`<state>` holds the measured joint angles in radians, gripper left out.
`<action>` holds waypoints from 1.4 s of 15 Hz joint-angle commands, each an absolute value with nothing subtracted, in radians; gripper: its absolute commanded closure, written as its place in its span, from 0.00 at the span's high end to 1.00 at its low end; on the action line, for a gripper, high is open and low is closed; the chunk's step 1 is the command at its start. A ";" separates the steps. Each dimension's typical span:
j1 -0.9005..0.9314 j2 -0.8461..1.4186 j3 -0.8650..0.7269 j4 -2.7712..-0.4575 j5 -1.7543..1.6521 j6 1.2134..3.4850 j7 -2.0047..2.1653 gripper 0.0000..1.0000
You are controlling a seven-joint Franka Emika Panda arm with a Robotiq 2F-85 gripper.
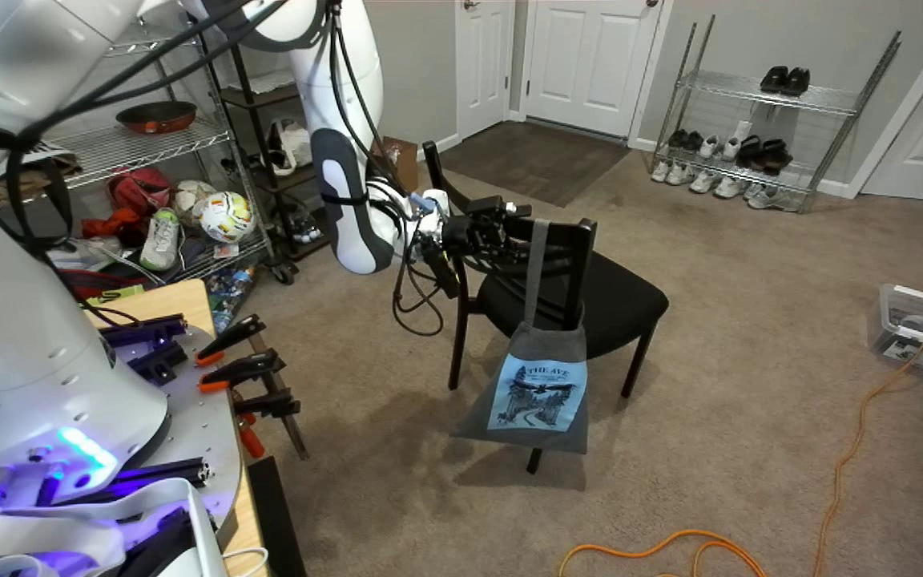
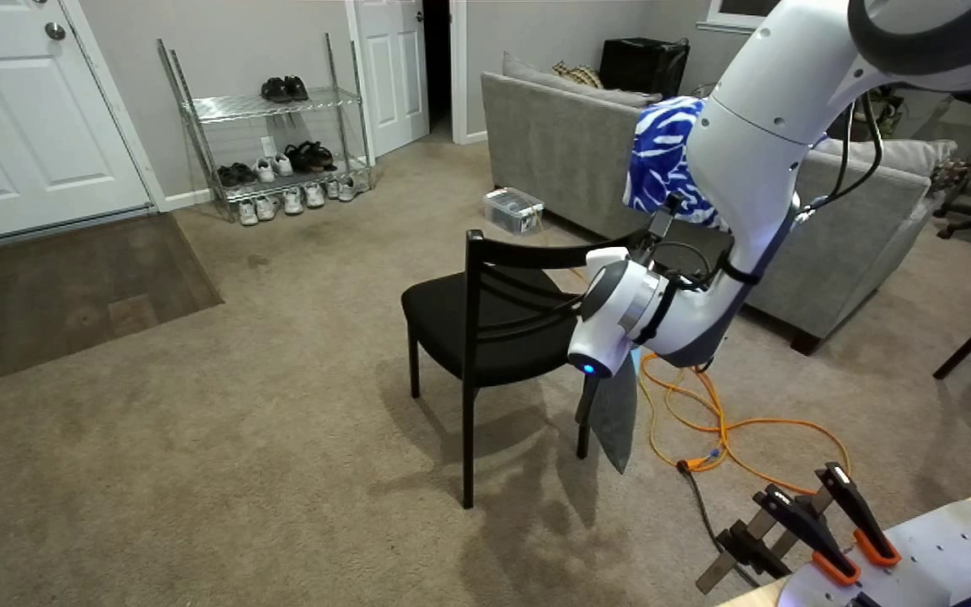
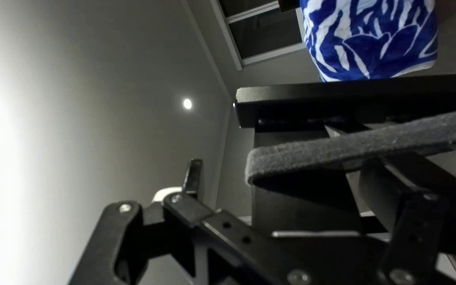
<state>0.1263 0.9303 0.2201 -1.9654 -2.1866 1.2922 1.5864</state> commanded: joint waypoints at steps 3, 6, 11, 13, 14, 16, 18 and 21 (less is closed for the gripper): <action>0.098 0.903 0.205 -1.961 -2.129 1.353 1.546 1.00; 0.088 0.890 0.197 -1.973 -2.094 1.372 1.548 1.00; 0.080 0.851 0.191 -2.028 -2.049 1.361 1.583 1.00; 0.078 0.827 0.189 -2.049 -2.030 1.356 1.589 1.00; 0.076 0.814 0.188 -2.059 -2.022 1.356 1.588 1.00; 0.074 0.788 0.184 -2.075 -2.005 1.356 1.586 1.00; 0.070 0.763 0.180 -2.090 -1.993 1.356 1.582 1.00; 0.064 0.728 0.171 -2.107 -1.979 1.360 1.576 1.00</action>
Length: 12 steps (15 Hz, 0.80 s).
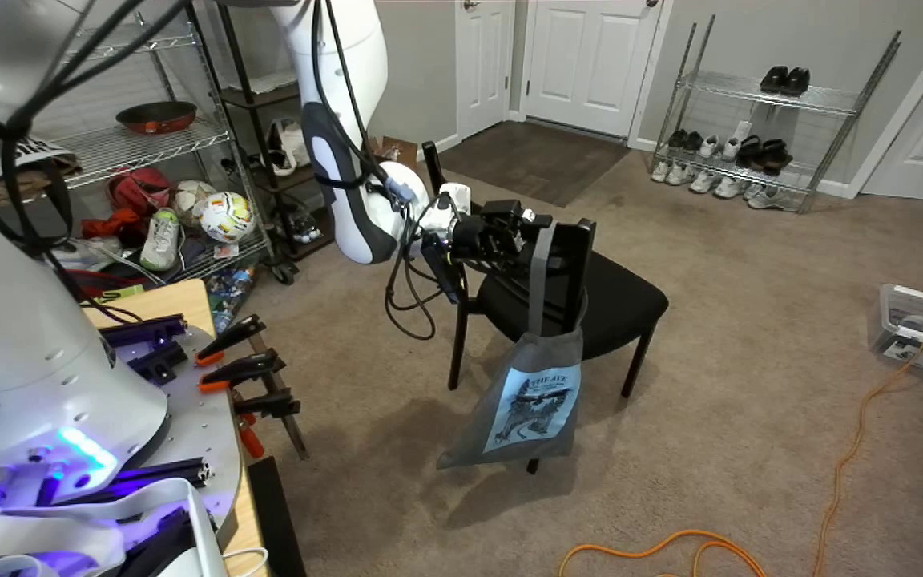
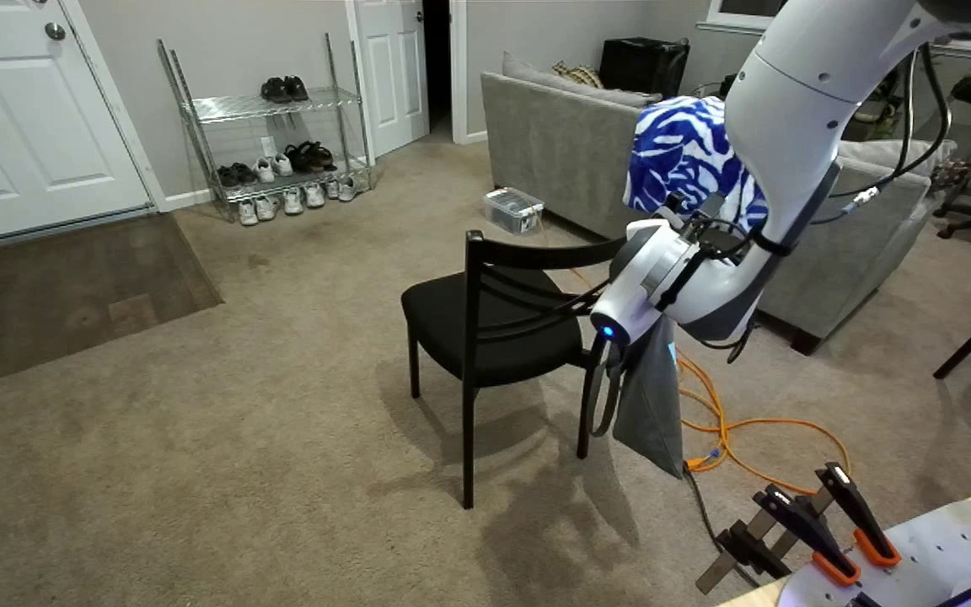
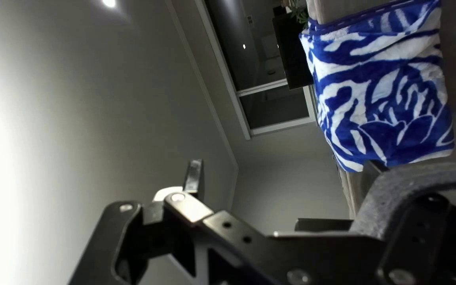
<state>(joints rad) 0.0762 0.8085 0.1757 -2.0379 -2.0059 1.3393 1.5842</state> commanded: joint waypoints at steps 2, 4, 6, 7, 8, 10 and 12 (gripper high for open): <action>0.061 0.710 0.164 -2.113 -1.972 1.359 1.569 1.00; 0.055 0.695 0.156 -2.116 -1.970 1.361 1.563 1.00; 0.049 0.684 0.146 -2.112 -1.972 1.369 1.552 1.00; 0.047 0.684 0.142 -2.107 -1.973 1.370 1.549 1.00; 0.043 0.680 0.138 -2.103 -1.974 1.372 1.542 1.00; 0.039 0.674 0.128 -2.098 -1.980 1.378 1.525 1.00; 0.039 0.667 0.124 -2.090 -1.983 1.387 1.499 1.00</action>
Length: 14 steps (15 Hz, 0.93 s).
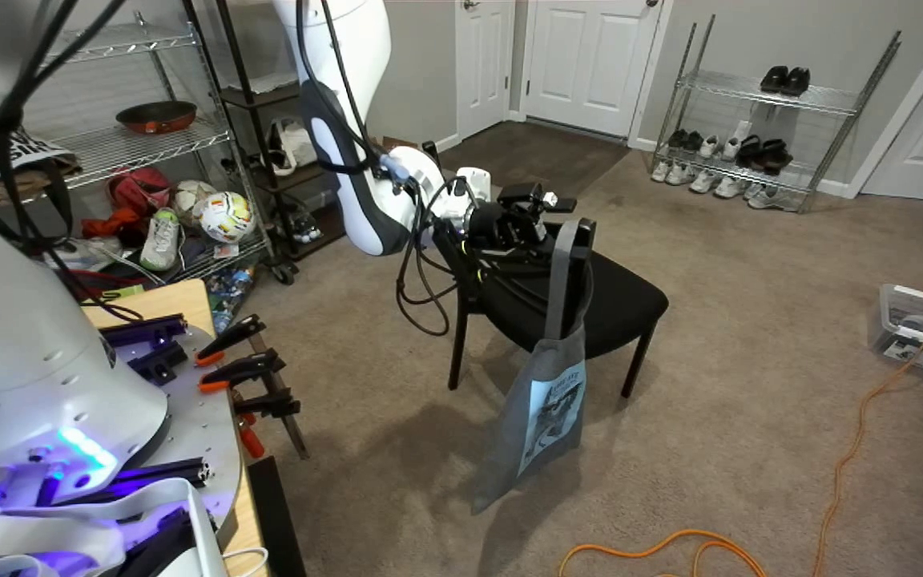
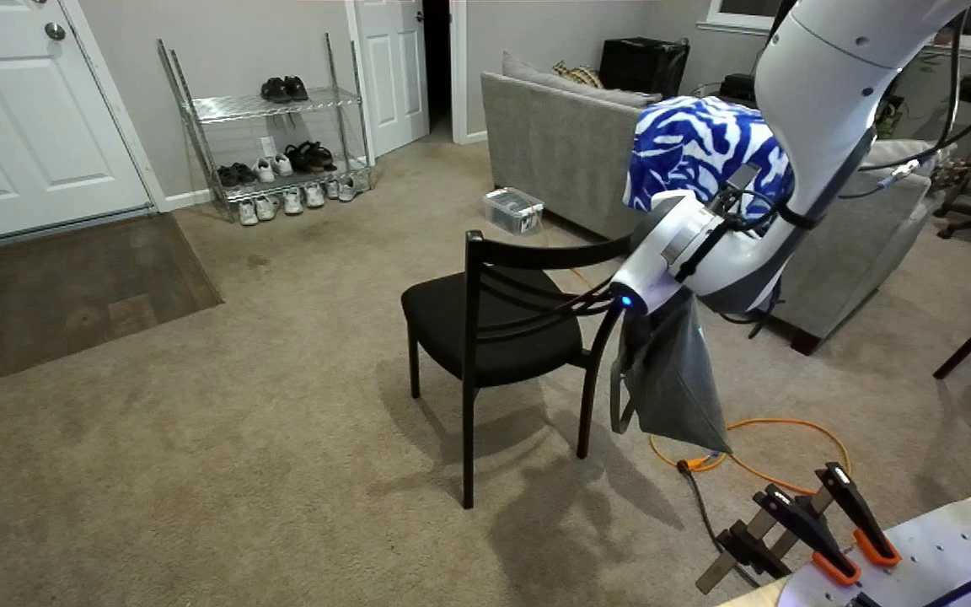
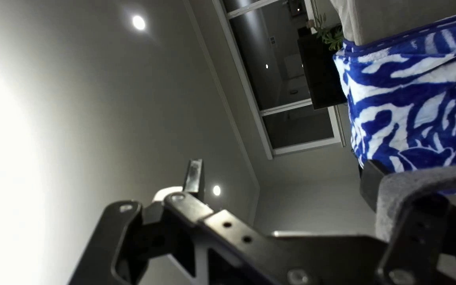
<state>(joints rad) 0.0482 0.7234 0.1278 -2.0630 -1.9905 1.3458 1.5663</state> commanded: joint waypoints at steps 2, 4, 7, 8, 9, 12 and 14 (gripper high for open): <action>0.039 0.660 0.124 -2.082 -1.983 1.395 1.469 1.00; 0.039 0.648 0.125 -2.071 -1.986 1.409 1.432 1.00; 0.038 0.620 0.124 -2.052 -1.990 1.447 1.360 1.00; 0.037 0.607 0.124 -2.045 -1.993 1.467 1.332 1.00; 0.036 0.598 0.123 -2.037 -1.993 1.486 1.310 1.00; 0.030 0.570 0.119 -2.022 -1.986 1.536 1.263 1.00; 0.029 0.561 0.110 -2.020 -1.981 1.546 1.256 1.00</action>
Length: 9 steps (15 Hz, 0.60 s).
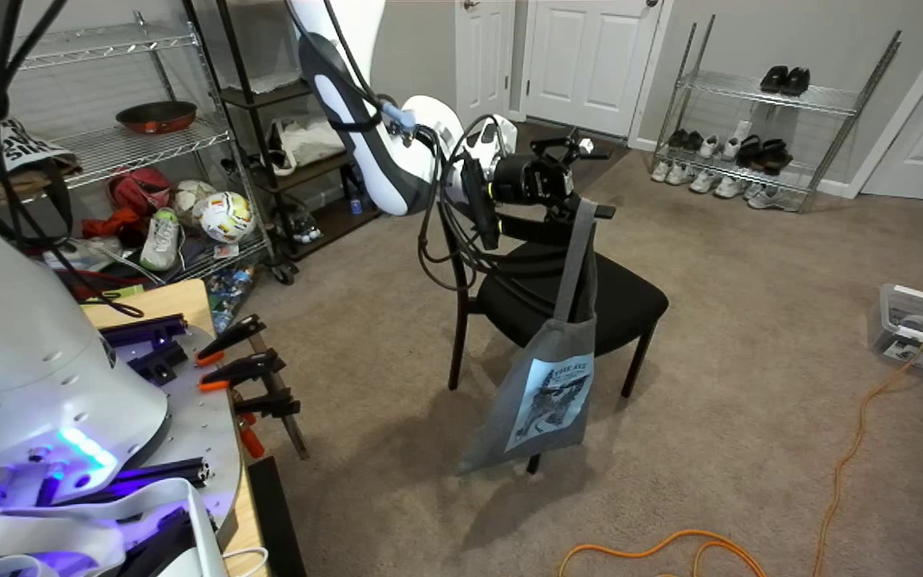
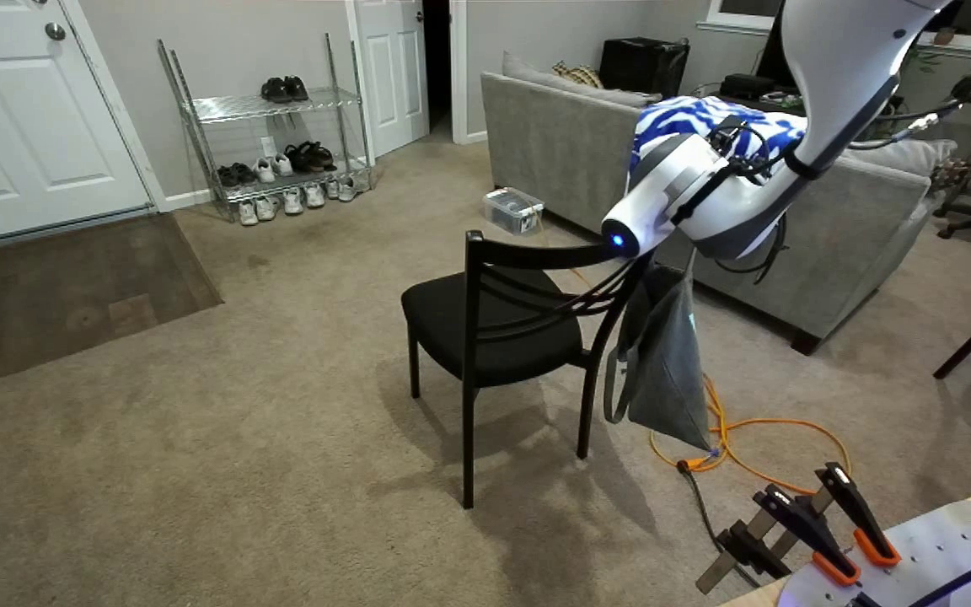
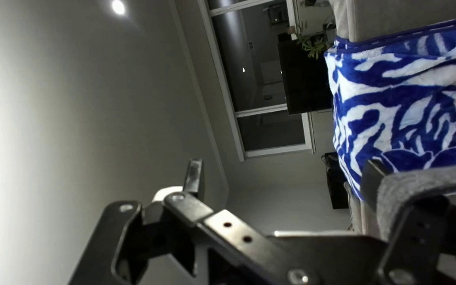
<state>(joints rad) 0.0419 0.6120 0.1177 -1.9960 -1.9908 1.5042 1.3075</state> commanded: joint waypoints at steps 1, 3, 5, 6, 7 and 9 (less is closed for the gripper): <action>0.026 0.559 0.105 -2.019 -1.981 1.550 1.254 1.00; 0.019 0.561 0.095 -2.016 -1.980 1.556 1.252 1.00; 0.009 0.565 0.084 -2.016 -1.981 1.562 1.251 1.00; 0.008 0.567 0.075 -2.020 -1.989 1.559 1.247 1.00; 0.012 0.572 0.066 -2.028 -1.996 1.542 1.238 1.00; 0.028 0.584 0.054 -2.048 -2.015 1.512 1.212 1.00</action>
<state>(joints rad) 0.0158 0.5992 0.0667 -2.0021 -1.9917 1.5343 1.2753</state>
